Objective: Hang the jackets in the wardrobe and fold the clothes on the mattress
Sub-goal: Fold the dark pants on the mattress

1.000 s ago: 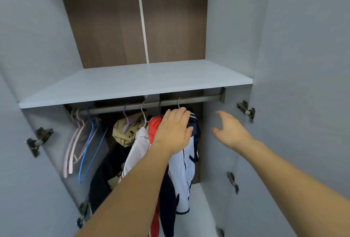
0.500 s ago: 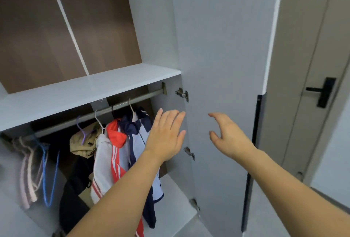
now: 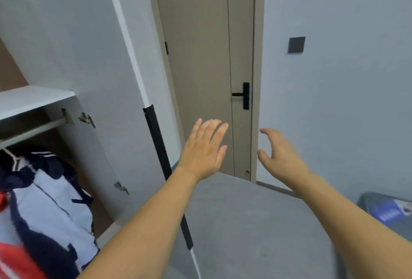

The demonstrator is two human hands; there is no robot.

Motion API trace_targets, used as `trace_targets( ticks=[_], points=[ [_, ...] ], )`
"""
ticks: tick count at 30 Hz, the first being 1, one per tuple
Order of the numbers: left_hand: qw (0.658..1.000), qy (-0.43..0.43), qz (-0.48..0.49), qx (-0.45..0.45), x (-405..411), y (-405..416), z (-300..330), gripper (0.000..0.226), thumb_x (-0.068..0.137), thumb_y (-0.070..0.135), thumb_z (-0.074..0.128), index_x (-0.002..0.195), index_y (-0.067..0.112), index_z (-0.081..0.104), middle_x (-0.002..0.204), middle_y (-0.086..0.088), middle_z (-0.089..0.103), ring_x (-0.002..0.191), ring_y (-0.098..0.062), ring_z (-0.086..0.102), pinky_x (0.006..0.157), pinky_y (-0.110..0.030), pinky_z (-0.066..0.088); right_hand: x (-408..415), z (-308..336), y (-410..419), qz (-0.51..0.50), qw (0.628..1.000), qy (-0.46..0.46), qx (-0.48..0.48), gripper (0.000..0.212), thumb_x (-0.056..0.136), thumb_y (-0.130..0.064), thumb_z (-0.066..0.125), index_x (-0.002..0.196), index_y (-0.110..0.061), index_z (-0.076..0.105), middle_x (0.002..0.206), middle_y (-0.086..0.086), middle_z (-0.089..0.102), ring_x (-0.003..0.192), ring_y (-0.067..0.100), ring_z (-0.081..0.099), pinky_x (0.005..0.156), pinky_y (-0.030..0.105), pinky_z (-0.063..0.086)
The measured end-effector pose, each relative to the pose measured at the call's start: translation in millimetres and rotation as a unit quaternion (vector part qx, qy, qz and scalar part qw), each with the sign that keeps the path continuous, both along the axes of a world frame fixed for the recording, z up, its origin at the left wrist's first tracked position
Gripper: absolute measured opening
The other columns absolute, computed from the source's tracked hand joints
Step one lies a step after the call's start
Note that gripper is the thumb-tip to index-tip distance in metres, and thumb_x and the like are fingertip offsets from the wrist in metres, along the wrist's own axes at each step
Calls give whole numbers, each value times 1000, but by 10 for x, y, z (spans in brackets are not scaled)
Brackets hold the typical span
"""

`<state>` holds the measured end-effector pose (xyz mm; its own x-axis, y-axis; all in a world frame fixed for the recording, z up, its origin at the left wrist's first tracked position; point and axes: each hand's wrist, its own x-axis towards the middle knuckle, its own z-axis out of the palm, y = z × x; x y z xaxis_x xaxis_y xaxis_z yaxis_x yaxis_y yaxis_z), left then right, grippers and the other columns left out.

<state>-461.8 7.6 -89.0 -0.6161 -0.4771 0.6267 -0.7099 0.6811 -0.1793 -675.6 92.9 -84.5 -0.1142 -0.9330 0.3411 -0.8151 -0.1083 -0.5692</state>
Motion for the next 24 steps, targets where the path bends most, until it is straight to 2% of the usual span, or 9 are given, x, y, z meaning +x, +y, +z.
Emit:
trace_targets(
  ticks=[3, 7, 14, 19, 24],
  points=[
    [999, -9, -39, 24, -679, -19, -83, 55, 96, 34, 40, 145, 8, 42, 143, -13, 45, 135, -30, 40, 121, -49, 17, -613, -135, 129, -45, 999, -22, 12, 56, 97, -17, 54, 149, -13, 32, 153, 3, 34, 140, 18, 31, 109, 21, 19],
    [995, -27, -87, 51, -1506, -192, -233, 53, 96, 33, 42, 143, 10, 43, 142, -11, 45, 132, -30, 41, 122, -47, 15, -1348, -347, 131, -102, 993, -46, 22, 57, 96, -17, 55, 148, -10, 33, 152, 6, 35, 139, 22, 34, 112, 28, 25],
    [984, -41, -151, 89, -2953, -923, -576, 53, 94, 35, 38, 141, 10, 42, 138, -10, 46, 128, -29, 45, 120, -50, 20, -2638, -720, -208, -194, 977, -82, 41, 56, 96, -17, 55, 147, -10, 35, 151, 7, 37, 138, 22, 37, 111, 29, 27],
    [965, -66, -223, 124, -4221, -1428, -748, 56, 96, 37, 33, 144, 9, 41, 142, -10, 45, 131, -30, 43, 121, -49, 16, -3643, -852, -373, -274, 954, -109, 60, 55, 96, -15, 55, 147, -9, 35, 151, 7, 38, 137, 22, 38, 110, 30, 29],
    [941, -68, -288, 163, -5644, -1466, -960, 55, 96, 36, 33, 143, 8, 41, 144, -10, 43, 132, -29, 41, 121, -49, 19, -4660, -1063, -158, -367, 919, -129, 70, 55, 95, -15, 53, 147, -11, 35, 150, 6, 38, 132, 22, 43, 110, 32, 33]
  ],
)
